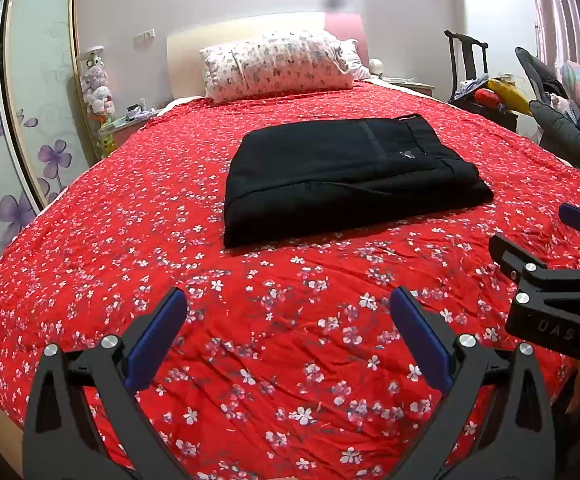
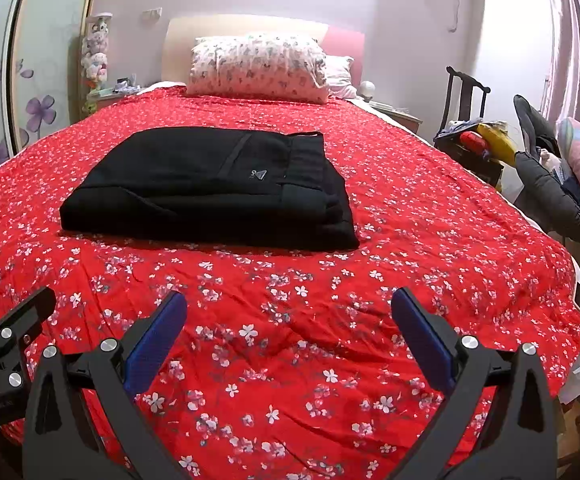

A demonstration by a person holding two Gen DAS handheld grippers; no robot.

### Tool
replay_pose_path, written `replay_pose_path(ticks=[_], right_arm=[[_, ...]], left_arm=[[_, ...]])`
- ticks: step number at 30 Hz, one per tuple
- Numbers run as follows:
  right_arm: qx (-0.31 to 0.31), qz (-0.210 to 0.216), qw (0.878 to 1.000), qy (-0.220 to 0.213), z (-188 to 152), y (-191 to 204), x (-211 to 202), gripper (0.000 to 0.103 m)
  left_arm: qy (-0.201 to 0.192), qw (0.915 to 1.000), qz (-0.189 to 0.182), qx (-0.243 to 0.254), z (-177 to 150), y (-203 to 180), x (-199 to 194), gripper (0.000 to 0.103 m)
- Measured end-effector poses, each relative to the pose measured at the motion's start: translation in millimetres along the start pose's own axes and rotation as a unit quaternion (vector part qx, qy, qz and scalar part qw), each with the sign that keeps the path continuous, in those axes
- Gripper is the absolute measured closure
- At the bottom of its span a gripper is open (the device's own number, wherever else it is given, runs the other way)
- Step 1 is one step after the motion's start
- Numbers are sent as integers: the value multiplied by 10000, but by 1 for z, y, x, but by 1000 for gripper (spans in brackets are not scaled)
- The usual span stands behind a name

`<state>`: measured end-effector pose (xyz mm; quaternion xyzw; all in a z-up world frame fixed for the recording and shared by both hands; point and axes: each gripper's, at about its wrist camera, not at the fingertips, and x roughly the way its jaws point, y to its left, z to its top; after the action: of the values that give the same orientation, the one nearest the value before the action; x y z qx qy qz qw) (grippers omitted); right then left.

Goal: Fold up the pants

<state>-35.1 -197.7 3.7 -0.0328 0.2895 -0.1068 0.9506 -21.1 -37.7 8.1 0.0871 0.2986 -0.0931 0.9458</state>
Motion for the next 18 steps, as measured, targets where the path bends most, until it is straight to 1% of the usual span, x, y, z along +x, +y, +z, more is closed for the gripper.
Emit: replay_pose_path(ticks=[18], right_arm=[[-12, -4, 10000, 13, 0, 2, 0, 1]], left_arm=[[14, 10000, -21, 12, -1, 1, 1, 2]])
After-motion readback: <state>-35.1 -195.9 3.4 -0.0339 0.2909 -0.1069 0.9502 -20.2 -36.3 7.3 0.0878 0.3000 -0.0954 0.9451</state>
